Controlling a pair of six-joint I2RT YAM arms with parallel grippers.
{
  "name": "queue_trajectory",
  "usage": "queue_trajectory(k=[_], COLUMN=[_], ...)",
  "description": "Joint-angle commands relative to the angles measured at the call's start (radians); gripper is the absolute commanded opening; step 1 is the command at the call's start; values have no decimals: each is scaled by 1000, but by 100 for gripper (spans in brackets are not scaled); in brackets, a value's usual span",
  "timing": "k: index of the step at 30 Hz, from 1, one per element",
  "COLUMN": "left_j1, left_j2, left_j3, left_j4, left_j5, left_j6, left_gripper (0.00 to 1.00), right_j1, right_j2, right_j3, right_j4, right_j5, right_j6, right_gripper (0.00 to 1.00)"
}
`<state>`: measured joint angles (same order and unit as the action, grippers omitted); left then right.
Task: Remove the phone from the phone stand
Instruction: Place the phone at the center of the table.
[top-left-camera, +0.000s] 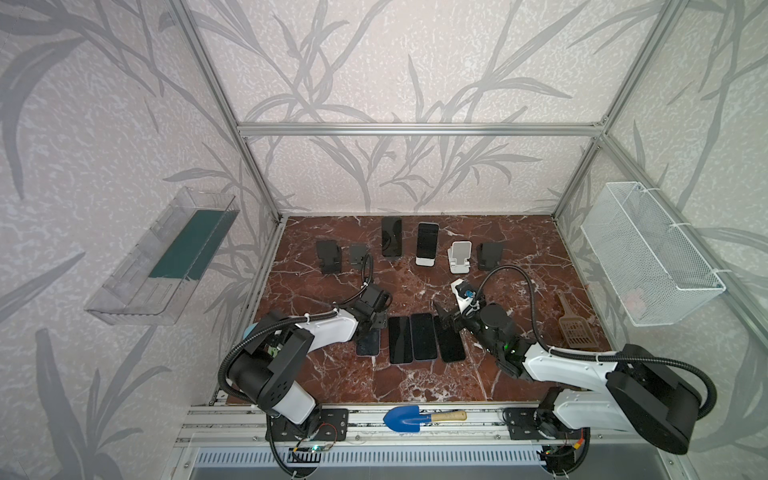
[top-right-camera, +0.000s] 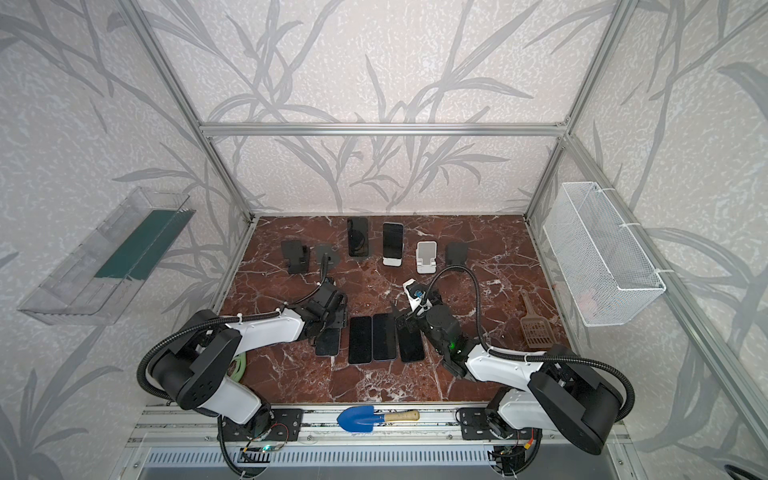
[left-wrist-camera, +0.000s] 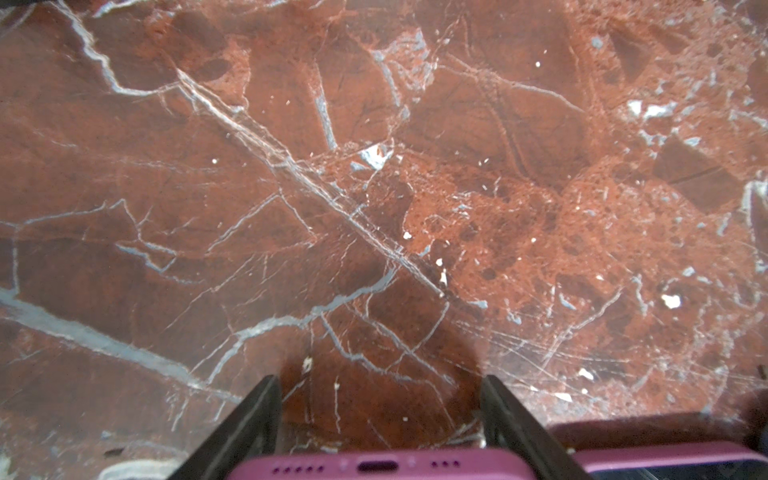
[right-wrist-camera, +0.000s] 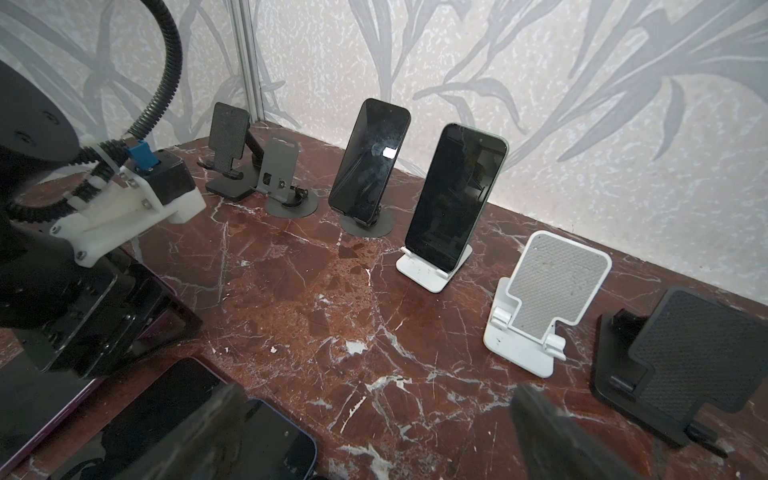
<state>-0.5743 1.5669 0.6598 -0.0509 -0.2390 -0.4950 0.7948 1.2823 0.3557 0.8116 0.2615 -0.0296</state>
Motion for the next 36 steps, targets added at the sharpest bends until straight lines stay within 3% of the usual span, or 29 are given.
queue_trajectory(k=[1,14,27,36], left_j1=[-3,-3,-4,-3], left_j2=[41,49,38,62], left_j3=[-5,-1,0,22], left_j4=[-37,-37,-55,-66], left_j5=[19,26,10,16], left_j6=[-30,-25,-35,-28], left_gripper=[66,77,74,77], right_j1=[4,4,4,4], right_j2=[-6,-5,1,-5], right_j3=[-9,-9,-9,-12], right_j4=[39,40,43,44], right_j5=[14,14,11,21], right_j6=[8,8,14,8], right_gripper=[99,99,99,99])
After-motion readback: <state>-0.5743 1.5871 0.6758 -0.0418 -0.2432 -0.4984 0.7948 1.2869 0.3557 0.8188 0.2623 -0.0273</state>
